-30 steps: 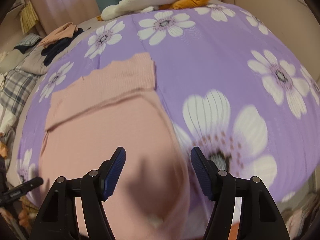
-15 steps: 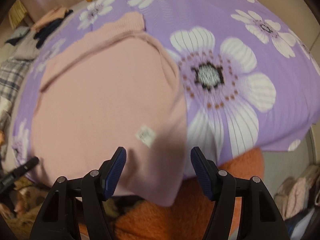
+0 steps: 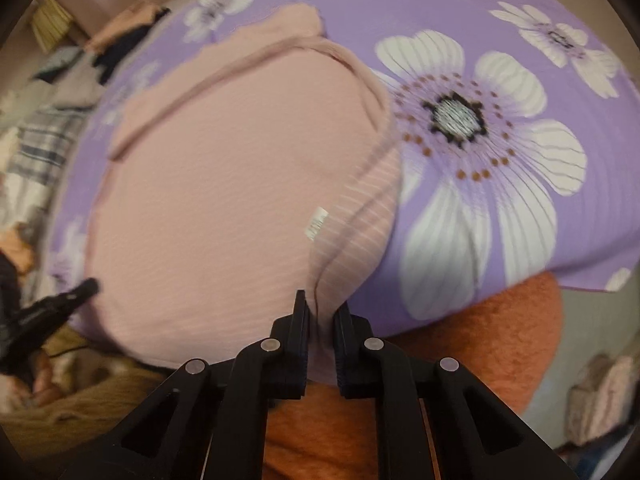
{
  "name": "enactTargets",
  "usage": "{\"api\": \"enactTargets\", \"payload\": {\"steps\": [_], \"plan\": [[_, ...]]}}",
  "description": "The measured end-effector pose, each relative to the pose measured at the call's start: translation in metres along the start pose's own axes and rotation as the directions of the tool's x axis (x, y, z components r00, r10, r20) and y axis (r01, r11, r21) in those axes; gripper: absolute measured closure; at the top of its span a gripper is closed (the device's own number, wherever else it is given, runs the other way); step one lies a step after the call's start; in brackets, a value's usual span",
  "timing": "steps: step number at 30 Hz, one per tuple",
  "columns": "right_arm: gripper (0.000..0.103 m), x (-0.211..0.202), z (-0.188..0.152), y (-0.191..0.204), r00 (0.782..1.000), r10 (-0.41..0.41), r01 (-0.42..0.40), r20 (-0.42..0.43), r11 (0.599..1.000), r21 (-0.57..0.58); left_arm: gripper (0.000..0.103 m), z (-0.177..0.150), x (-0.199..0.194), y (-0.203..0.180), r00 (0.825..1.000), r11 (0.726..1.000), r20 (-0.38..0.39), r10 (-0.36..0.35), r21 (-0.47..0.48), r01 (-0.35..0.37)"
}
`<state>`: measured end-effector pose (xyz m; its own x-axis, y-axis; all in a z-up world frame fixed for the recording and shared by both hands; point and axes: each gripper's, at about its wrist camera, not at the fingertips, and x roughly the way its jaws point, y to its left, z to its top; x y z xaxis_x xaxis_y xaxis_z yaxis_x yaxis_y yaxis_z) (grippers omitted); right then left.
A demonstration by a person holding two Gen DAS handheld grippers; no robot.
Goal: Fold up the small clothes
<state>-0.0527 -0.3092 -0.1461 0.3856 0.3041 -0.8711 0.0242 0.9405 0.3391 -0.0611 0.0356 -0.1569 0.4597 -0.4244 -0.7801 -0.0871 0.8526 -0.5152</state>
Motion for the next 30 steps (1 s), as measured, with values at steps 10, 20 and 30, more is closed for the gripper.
{"api": "enactTargets", "payload": {"steps": [10, 20, 30], "plan": [[0.091, -0.035, 0.052, 0.010, 0.953, 0.269, -0.274, 0.137, 0.961, 0.020, 0.097, 0.062, -0.024, -0.014, 0.991, 0.999, 0.134, 0.000, 0.042, -0.005], [0.091, -0.002, 0.107, 0.002, 0.960, 0.187, -0.209, 0.207, 0.974, 0.092, 0.096, 0.114, 0.033, 0.002, 0.997, 0.998, 0.056, 0.052, 0.038, -0.054], [0.091, 0.039, 0.108, -0.014, 0.983, 0.128, -0.146, 0.132, 0.979, 0.143, 0.071, 0.098, 0.035, 0.003, 0.996, 0.996, 0.017, 0.085, 0.016, -0.086]]}}
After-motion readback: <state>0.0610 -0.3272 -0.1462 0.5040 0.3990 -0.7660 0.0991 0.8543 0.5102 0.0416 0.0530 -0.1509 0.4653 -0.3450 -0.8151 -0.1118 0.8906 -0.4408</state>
